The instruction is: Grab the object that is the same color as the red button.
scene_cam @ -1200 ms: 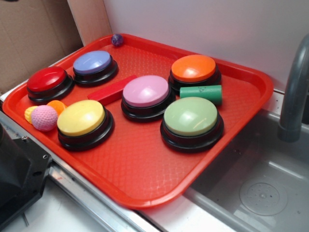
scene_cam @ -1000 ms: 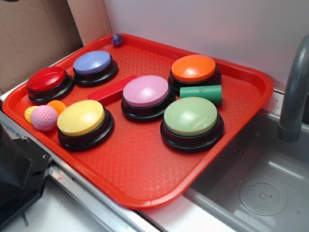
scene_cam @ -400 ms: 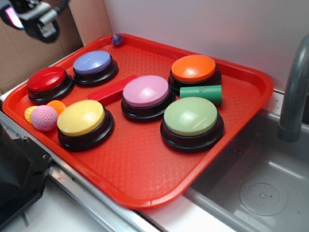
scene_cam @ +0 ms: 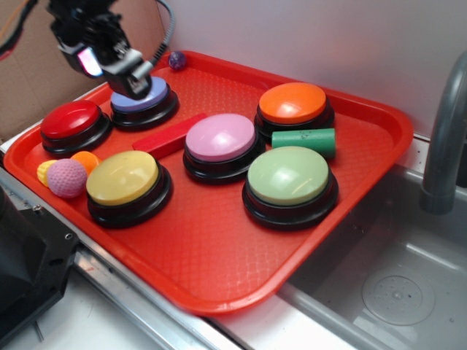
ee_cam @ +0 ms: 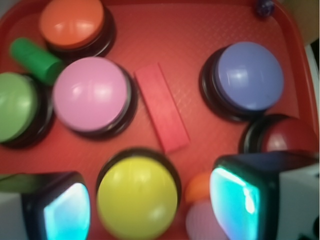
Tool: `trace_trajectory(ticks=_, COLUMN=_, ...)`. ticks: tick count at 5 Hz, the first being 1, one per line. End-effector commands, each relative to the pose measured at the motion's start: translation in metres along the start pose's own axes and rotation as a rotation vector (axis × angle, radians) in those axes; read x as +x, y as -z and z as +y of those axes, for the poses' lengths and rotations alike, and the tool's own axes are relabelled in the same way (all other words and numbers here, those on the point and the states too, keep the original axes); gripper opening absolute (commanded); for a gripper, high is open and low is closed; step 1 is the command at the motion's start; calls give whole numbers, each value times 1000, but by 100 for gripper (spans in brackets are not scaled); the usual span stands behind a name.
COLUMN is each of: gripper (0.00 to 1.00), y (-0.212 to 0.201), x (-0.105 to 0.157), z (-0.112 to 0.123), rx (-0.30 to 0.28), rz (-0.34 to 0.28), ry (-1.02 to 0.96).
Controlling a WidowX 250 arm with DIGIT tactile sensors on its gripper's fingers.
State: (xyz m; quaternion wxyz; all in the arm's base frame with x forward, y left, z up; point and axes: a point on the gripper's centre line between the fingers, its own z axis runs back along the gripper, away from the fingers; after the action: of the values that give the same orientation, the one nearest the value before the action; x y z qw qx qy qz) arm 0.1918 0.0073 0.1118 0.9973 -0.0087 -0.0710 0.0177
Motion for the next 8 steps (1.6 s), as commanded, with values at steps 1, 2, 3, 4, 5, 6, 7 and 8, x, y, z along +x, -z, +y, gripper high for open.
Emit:
trace_trajectory(ticks=1, gripper=100, y=47, x=24, z=7, rx=-44, rz=-82, ry=67)
trace_trajectory(ticks=2, gripper=100, y=54, x=22, z=12, rx=-56, rz=-91, ry=103)
trace_trajectory(ticks=3, gripper=100, y=61, x=23, z=15, rx=-19, rz=-87, ry=142)
trace_trajectory(ticks=4, gripper=100, y=67, x=21, z=23, rx=-4, rz=-74, ry=134)
trace_trajectory(ticks=5, gripper=100, y=72, x=20, z=25, rx=-10, rz=-61, ry=141)
trace_trajectory(ticks=6, gripper=100, y=77, x=18, z=26, rx=-91, rz=-94, ry=145)
trace_trajectory(ticks=7, gripper=100, y=84, x=18, z=30, rx=-87, rz=-78, ry=151)
trace_trajectory(ticks=8, gripper=100, y=88, x=18, z=29, rx=-78, rz=-70, ry=111)
